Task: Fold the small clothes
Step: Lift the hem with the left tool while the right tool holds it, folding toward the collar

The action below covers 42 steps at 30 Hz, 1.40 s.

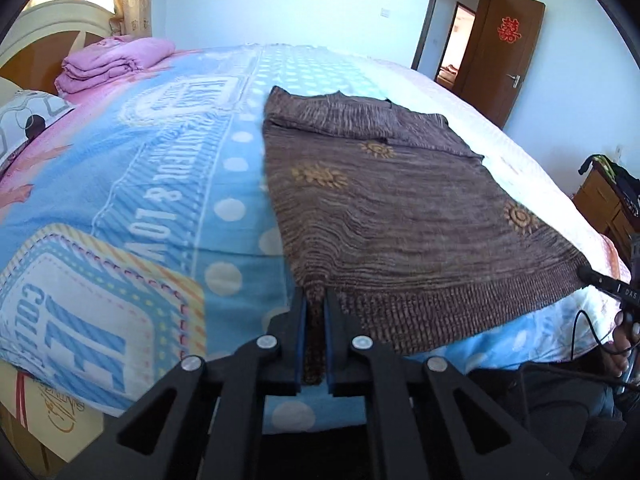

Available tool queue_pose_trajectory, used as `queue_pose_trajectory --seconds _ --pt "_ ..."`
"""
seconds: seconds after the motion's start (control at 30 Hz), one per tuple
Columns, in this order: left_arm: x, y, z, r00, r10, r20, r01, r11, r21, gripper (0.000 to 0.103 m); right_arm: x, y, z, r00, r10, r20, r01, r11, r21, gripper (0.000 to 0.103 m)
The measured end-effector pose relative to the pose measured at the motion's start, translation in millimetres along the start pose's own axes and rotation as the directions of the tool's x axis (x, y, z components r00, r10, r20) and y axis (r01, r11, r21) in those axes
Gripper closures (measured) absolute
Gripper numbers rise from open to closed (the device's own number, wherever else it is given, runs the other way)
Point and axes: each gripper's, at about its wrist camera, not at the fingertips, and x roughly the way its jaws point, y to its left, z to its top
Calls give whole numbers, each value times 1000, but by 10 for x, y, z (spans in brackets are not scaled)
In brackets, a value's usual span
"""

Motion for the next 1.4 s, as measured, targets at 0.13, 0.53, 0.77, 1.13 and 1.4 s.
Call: queue_pose_trajectory --seconds 0.13,0.53,0.77,1.13,1.4 --pt "245 19 -62 998 1 -62 -2 1000 -7 94 134 -94 -40 998 -53 -43 54 998 30 97" --pt "185 86 38 1000 -1 -2 1 1000 -5 95 159 -182 -41 998 -37 -48 41 996 74 97" --pt "53 132 207 998 22 56 -22 1000 3 95 -27 48 114 999 2 42 -3 1000 13 97" --pt "72 -30 562 985 127 115 -138 986 92 95 -22 139 371 997 -49 65 51 998 -28 97" --pt "117 -44 796 978 149 147 -163 982 94 95 34 193 636 993 -69 97 75 995 -60 97"
